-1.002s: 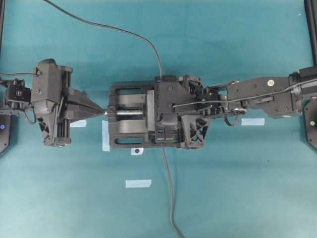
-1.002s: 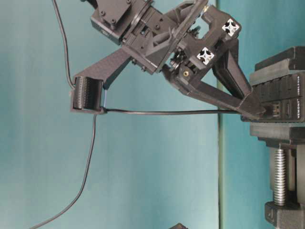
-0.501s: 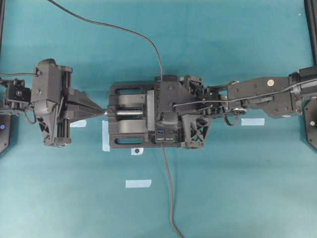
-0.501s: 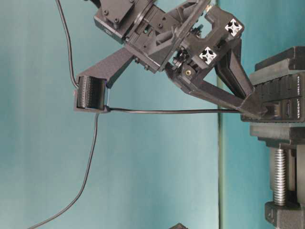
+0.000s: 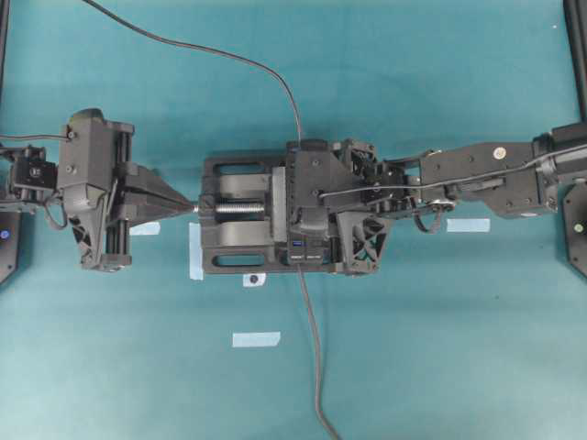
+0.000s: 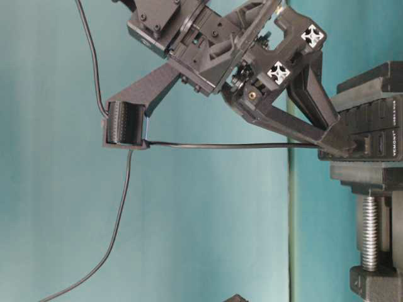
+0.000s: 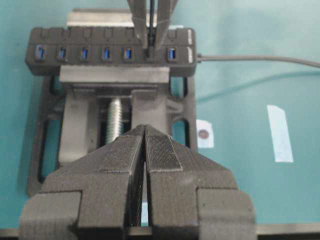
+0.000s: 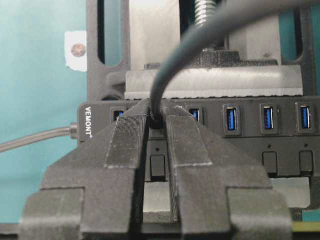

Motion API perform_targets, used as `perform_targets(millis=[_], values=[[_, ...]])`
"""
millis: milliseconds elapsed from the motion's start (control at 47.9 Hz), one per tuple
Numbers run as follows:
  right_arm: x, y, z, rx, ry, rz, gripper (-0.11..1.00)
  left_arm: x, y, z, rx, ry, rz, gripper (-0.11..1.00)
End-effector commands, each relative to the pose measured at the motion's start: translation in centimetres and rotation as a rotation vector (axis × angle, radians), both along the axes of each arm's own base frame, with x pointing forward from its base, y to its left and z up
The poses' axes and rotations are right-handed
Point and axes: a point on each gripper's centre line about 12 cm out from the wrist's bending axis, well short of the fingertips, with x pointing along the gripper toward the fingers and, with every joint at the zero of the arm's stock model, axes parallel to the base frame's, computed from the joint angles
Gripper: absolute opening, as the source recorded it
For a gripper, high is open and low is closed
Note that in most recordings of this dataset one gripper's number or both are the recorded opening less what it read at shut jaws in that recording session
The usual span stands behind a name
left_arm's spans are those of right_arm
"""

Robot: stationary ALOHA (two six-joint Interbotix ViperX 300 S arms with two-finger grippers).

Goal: Insert the USB into the second port from the front of the fixed hub.
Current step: 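Push the plug down into the second port with the right gripper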

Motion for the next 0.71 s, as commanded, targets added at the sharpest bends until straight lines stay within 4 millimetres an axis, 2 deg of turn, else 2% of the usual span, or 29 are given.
perform_targets(millis=[0, 689], values=[[-0.1, 0.1, 0.0, 0.005, 0.011, -0.003, 0.04, 0.3, 0.0, 0.6, 0.002, -0.023, -0.001, 0.0], [-0.6, 0.5, -1.7, 0.001, 0.097, 0.009, 0.04, 0.4, 0.0, 0.5, 0.002, -0.026, -0.002, 0.0]])
